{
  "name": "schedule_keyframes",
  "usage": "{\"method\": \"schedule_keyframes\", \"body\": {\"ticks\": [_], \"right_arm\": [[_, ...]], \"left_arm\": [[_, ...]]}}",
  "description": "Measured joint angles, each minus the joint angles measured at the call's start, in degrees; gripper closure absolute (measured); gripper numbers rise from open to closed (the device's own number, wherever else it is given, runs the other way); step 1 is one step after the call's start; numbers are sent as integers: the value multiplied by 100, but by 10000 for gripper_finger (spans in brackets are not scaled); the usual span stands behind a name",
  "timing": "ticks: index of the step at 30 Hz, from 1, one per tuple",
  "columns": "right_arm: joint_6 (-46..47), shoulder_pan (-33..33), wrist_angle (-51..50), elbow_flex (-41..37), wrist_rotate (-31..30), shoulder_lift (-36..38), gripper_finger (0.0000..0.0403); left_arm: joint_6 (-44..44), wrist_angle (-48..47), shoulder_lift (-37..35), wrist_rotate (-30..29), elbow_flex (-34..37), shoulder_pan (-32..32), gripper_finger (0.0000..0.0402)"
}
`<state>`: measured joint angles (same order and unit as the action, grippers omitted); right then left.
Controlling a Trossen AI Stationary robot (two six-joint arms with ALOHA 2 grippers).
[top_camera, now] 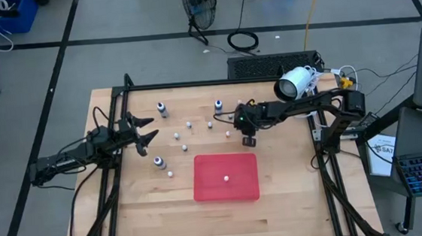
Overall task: Pick & Place food coloring
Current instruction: Put the small violet food coloring bottle into the red bin
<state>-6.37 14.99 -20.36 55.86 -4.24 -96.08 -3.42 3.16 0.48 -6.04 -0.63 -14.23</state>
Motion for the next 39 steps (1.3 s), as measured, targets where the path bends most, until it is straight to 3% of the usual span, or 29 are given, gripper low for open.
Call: {"method": "schedule_keyframes", "body": {"ticks": [9,15,29,39], "right_arm": [[347,-779,-962,1180,-27,631,346],[348,-1747,-1338,2036,-137,409,346],[524,-2640,-1501,2065,-168,-1083,346],[532,-2724,-1526,2063,-162,-1380,346]], "left_arm": [[0,-6,-1,2,-1,-1,133],[0,-1,-1,0,0,-1,133],[0,-13,-1,2,0,0,133],[0,-4,0,2,-1,-1,133]]}}
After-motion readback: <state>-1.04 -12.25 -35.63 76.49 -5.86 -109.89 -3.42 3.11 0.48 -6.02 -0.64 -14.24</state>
